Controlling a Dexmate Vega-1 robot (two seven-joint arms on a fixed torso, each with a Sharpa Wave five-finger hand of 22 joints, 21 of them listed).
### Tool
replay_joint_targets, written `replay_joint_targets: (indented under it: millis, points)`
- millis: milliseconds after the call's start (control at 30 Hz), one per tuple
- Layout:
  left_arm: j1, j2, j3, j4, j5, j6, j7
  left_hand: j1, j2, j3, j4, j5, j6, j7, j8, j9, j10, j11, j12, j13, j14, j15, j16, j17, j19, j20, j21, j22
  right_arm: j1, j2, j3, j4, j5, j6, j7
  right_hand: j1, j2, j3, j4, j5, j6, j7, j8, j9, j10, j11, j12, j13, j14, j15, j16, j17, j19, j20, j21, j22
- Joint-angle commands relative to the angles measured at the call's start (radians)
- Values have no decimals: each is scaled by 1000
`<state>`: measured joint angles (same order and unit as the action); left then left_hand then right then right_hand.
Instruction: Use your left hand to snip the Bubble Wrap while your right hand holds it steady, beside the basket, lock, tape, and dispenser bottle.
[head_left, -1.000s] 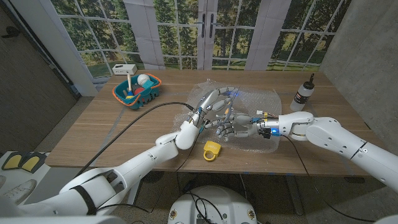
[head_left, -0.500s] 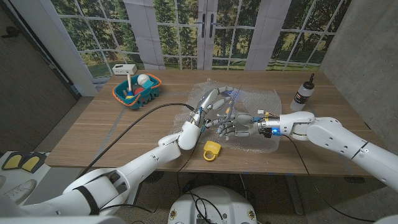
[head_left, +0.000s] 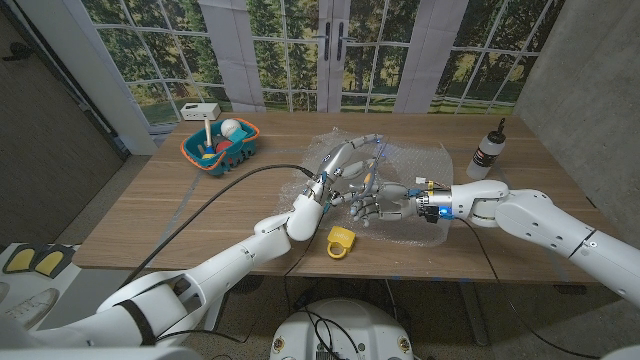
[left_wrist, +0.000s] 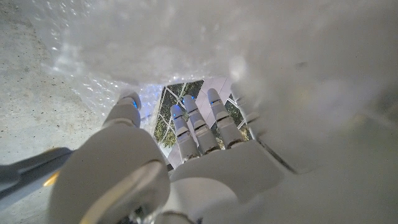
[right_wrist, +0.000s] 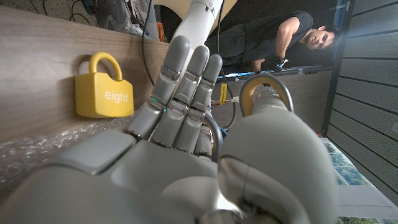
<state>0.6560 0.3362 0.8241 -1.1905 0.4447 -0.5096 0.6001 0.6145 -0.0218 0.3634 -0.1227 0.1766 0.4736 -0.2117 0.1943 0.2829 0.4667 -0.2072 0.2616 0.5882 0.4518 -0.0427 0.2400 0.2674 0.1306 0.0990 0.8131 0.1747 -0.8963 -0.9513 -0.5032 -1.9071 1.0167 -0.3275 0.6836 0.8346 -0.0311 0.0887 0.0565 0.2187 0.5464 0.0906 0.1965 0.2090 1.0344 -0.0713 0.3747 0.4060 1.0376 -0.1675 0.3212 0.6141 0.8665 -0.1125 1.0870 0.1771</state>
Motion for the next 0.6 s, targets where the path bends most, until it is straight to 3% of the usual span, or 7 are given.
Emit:
replay_joint_targets:
  millis: [33,600]
  points:
    - [-3,9,8,-19,7,4,-19,-9,7,-1,0,-3,24,11,13,-1,7,1,-3,-2,0,-121,-2,-1,-7,-1,-9,6,-17,-14,10,-25,4,7,-12,2,7,6,-1,7,7,-4,4,-1,9,-1,-3,5,3,-54,-7,2,9,-90,-3,2]
    - [-10,20,14,-59,2,39,-93,-5,26,12,-5,-1,55,35,25,-11,69,5,16,-3,41,-122,14,-10,14,1,-16,7,-48,-31,26,-58,11,35,-20,6,10,7,-3,7,7,-7,5,-5,9,-2,-5,8,1,-53,-9,2,10,-91,-8,3]
